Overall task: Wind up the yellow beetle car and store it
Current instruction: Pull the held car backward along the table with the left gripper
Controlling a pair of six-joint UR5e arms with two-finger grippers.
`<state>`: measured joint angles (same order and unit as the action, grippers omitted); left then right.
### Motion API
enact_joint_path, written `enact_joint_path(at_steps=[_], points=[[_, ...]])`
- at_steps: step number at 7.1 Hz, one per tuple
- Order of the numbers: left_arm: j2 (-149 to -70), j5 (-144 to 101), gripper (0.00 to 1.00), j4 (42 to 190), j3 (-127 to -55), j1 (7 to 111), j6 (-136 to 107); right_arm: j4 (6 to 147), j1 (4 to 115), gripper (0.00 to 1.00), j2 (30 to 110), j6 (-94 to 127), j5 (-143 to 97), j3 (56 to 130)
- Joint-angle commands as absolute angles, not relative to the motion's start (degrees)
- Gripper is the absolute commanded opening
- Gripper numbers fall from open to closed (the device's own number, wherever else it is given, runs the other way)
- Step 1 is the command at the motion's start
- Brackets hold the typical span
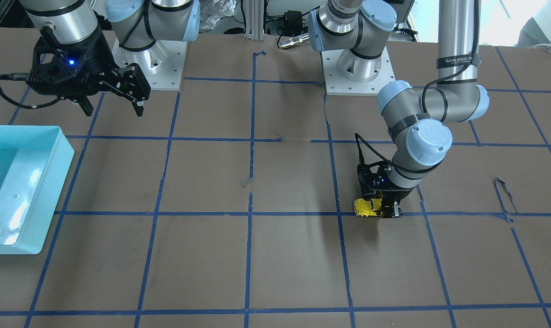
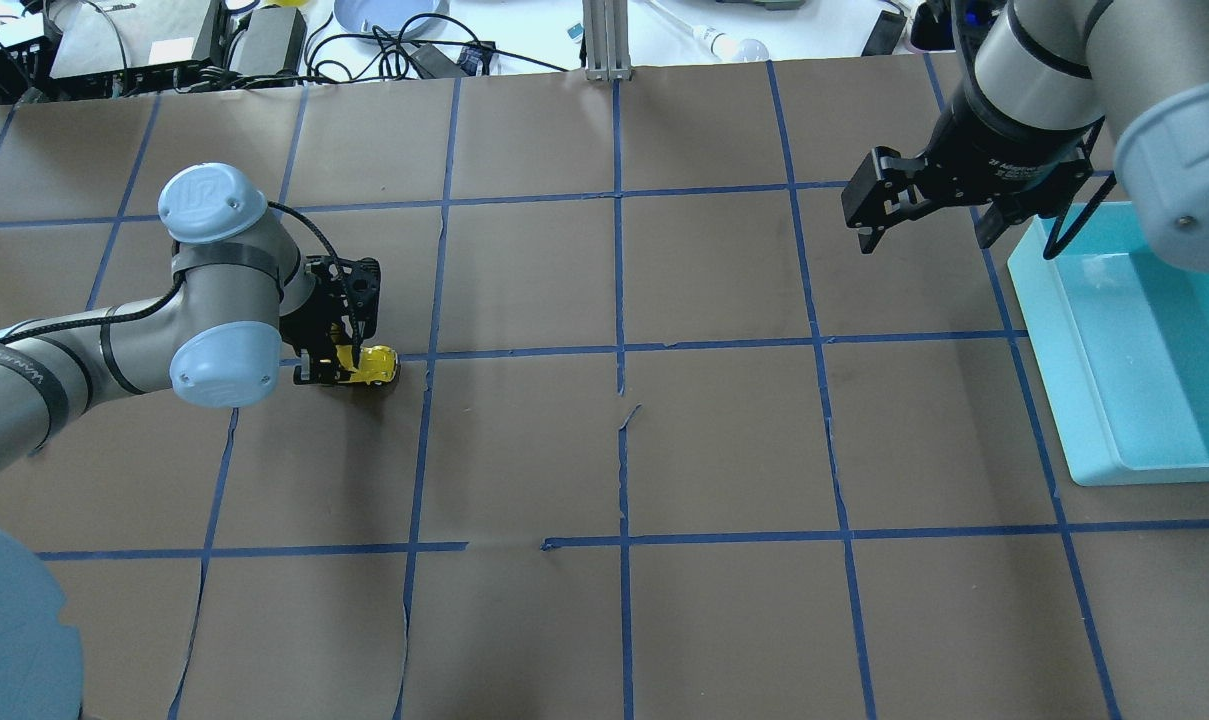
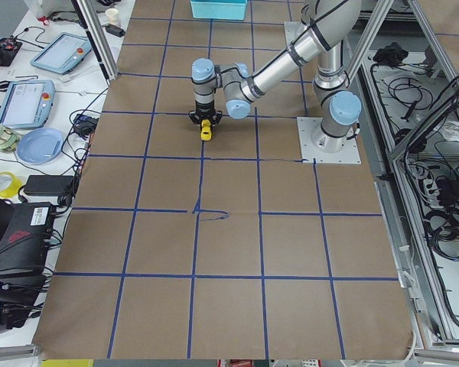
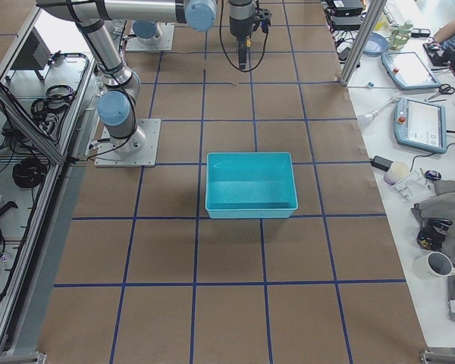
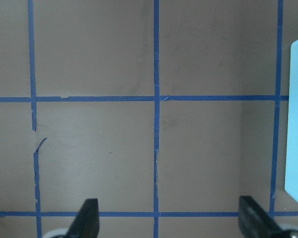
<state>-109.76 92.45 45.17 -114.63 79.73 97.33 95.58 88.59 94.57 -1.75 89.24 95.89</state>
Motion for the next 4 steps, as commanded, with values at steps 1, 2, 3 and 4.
enact_joint_path(at_steps=[1,2,3,4], points=[[-109.60,92.46,0.21,45.09,-114.70,75.96,99.13,95.54,88.59,1.00,94.66,-1.85,89.30,95.89],[-109.60,92.37,0.21,45.17,-114.70,73.50,101.66,95.54,88.51,1.00,94.57,-1.85,89.38,95.89],[-109.60,92.37,0.21,45.18,-114.78,72.08,103.17,95.45,88.51,1.00,94.57,-1.85,89.47,95.98],[-109.60,92.46,0.21,45.18,-114.70,70.77,105.45,95.54,88.51,1.00,94.57,-1.76,89.47,95.98]])
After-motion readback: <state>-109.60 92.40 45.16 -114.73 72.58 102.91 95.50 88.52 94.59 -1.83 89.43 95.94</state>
